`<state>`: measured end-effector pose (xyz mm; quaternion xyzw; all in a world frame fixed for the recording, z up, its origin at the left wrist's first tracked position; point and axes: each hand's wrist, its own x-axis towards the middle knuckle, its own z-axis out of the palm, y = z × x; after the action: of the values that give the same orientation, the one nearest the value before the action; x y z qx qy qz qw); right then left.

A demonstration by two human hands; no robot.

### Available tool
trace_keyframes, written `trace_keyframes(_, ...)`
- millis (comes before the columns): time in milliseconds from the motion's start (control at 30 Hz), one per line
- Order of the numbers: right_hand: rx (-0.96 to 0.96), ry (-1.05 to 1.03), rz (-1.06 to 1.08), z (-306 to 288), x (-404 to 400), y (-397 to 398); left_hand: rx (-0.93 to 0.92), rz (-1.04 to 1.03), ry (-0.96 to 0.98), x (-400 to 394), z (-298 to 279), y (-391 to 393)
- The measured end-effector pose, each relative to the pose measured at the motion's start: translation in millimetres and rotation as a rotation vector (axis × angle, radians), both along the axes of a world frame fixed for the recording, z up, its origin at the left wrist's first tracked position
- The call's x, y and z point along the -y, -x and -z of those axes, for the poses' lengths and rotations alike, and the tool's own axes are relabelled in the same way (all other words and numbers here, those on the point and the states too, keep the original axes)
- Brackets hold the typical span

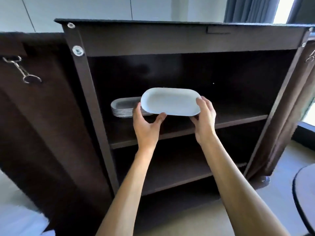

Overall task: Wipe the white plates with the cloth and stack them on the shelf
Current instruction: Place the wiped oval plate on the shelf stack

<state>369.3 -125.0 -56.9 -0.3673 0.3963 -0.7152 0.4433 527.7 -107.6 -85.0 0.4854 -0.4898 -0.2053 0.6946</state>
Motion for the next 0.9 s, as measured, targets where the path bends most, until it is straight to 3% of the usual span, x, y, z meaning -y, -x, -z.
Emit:
trace_keyframes(200, -0.137, -0.019, -0.158, -11.7, 51.0, -73.7, -0.001, -0.186, -0.044, 31.0, -17.5, -59.3)
trace_keyframes(367, -0.197, -0.073, -0.220, -14.0, 85.9, -111.5, -0.119, -0.195, -0.090, 55.2, -28.4, -93.8)
trace_keyframes(900, -0.555, -0.166, -0.197, 11.2, 144.1, -128.6, -0.063, -0.325, -0.313, 94.5, -16.7, -107.6)
